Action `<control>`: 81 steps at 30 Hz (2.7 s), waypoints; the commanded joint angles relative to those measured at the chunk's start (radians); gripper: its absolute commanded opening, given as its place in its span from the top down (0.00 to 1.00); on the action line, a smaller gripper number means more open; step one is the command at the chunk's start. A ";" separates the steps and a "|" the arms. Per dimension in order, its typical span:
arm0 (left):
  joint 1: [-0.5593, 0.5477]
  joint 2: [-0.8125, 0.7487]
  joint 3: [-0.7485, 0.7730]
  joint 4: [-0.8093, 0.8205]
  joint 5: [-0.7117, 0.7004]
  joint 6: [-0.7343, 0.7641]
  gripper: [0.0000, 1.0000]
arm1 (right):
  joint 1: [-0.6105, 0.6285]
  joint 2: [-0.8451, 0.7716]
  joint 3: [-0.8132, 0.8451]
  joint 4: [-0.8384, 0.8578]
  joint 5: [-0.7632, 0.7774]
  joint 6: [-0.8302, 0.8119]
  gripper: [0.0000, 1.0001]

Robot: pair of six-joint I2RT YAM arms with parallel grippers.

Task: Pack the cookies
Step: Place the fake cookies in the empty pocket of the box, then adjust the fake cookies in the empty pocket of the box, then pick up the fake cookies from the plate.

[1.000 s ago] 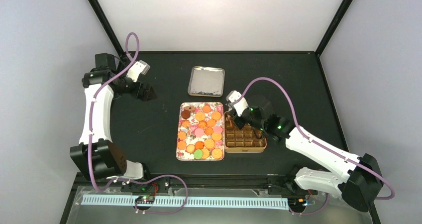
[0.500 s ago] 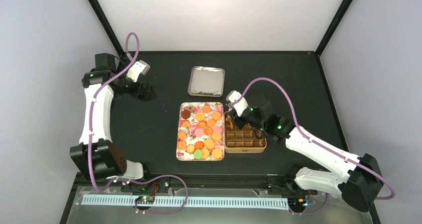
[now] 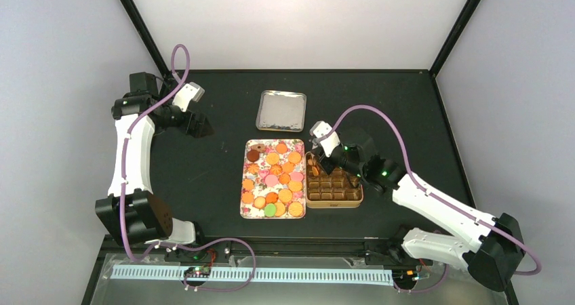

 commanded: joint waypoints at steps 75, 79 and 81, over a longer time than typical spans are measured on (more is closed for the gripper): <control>0.008 -0.039 -0.021 0.014 -0.054 -0.003 0.01 | 0.359 0.663 0.497 0.274 -0.067 0.069 0.75; 0.008 -0.037 -0.020 0.016 -0.055 -0.004 0.01 | 0.359 0.667 0.488 0.266 -0.045 0.065 0.72; 0.008 -0.036 -0.017 0.016 -0.053 -0.005 0.01 | 0.359 0.668 0.480 0.265 -0.042 0.069 0.71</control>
